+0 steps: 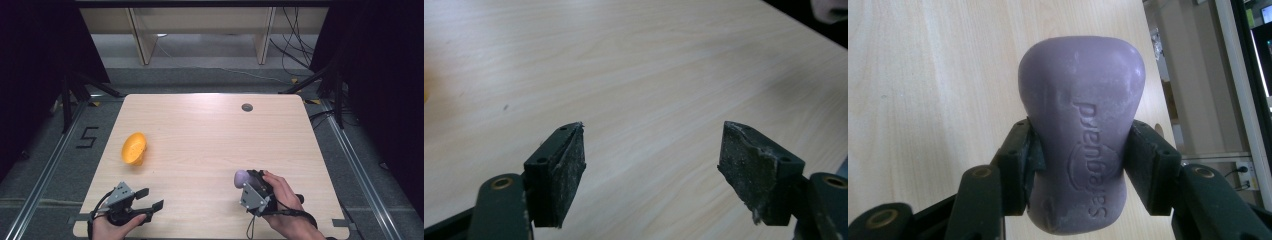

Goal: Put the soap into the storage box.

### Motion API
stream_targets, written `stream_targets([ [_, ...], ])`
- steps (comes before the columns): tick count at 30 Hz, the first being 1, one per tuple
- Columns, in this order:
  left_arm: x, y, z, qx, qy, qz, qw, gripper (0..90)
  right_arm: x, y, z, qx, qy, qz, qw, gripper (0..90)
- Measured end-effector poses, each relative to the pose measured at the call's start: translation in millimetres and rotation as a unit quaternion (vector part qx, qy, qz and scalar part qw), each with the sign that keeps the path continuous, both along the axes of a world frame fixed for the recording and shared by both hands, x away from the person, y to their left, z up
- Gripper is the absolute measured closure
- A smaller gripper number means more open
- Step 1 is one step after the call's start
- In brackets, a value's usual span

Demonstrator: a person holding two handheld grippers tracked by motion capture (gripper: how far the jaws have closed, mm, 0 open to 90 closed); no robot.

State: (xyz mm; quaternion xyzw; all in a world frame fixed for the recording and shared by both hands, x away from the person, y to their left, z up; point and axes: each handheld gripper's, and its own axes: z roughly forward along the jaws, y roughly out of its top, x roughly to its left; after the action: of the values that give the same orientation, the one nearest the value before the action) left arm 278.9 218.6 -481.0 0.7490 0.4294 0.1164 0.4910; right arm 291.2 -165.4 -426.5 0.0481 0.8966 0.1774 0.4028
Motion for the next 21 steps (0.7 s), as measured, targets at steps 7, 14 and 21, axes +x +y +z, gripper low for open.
stream_targets([
  [7, 25.4, -57.1, 42.5, 0.002, -0.024, -0.070, 0.9973, 26.5, -5.9, -0.3, -1.1, 0.005, -0.010, -0.005, 0.9999, 50.3],
  [14, 44.0, -114.8, 69.9, 0.003, -0.020, -0.151, 0.9884, 27.2, -3.3, 0.9, -1.7, 0.001, -0.012, 0.005, 0.9999, 50.3],
  [21, 56.1, -155.2, 75.0, -0.007, 0.006, -0.184, 0.9828, 30.6, -3.7, 2.5, -2.7, 0.001, -0.009, 0.000, 1.0000, 50.3],
])
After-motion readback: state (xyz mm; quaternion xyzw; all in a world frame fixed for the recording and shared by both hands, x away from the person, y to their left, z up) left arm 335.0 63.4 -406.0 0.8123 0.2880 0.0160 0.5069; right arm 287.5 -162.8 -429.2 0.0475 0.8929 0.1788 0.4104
